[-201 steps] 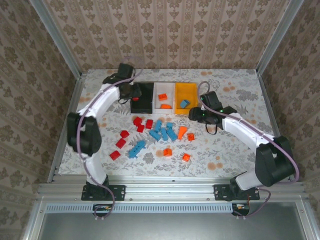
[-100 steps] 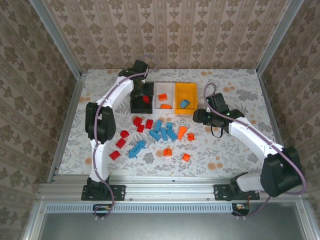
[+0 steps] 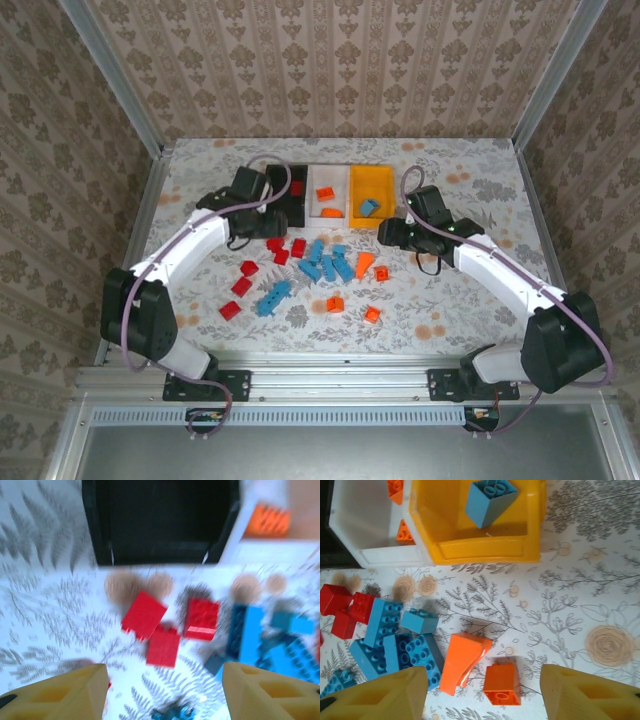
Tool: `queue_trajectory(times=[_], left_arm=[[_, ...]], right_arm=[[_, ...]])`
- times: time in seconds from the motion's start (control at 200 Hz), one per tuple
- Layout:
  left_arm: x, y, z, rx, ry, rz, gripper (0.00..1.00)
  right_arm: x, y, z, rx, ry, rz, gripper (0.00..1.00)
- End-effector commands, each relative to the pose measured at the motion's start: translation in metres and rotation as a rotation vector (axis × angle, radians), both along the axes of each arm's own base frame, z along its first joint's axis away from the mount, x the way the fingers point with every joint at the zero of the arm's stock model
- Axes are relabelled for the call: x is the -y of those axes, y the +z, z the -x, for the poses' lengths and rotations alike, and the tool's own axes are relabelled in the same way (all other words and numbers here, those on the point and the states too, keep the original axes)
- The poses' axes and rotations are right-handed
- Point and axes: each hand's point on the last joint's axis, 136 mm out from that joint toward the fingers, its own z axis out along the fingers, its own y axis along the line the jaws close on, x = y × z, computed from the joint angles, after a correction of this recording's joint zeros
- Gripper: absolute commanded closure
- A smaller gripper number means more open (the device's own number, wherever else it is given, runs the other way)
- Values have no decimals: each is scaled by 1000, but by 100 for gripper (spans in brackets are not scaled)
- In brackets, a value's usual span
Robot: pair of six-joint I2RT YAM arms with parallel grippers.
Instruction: Sort the legos into containers by color
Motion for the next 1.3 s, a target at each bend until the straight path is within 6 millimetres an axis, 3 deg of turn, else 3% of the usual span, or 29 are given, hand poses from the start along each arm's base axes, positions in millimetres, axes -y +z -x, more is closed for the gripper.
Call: queue_trajectory(times=[0.0, 0.09, 0.16, 0.25, 0.515, 0.89, 1.015, 1.295], left_arm=[[9, -28, 4, -31, -64, 15, 37], [14, -37, 2, -73, -93, 6, 37], [15, -43, -5, -86, -96, -15, 37], [18, -53, -17, -91, -96, -34, 37], [13, -75, -37, -106, -83, -123, 41], [7, -79, -39, -85, -57, -145, 41], [5, -71, -43, -33, -59, -144, 34], [6, -87, -46, -53, -59, -118, 35]], right_arm=[[-21, 6, -5, 20, 71, -75, 38], [-21, 3, -6, 12, 70, -72, 38], [-17, -20, -7, -46, 57, -23, 37], [-14, -30, -6, -78, 61, 6, 37], [-4, -20, -6, -57, 55, 44, 37], [-4, -24, -11, -65, 54, 36, 35], [-4, -27, -10, -73, 54, 38, 33], [-2, -24, -8, -73, 49, 46, 32]])
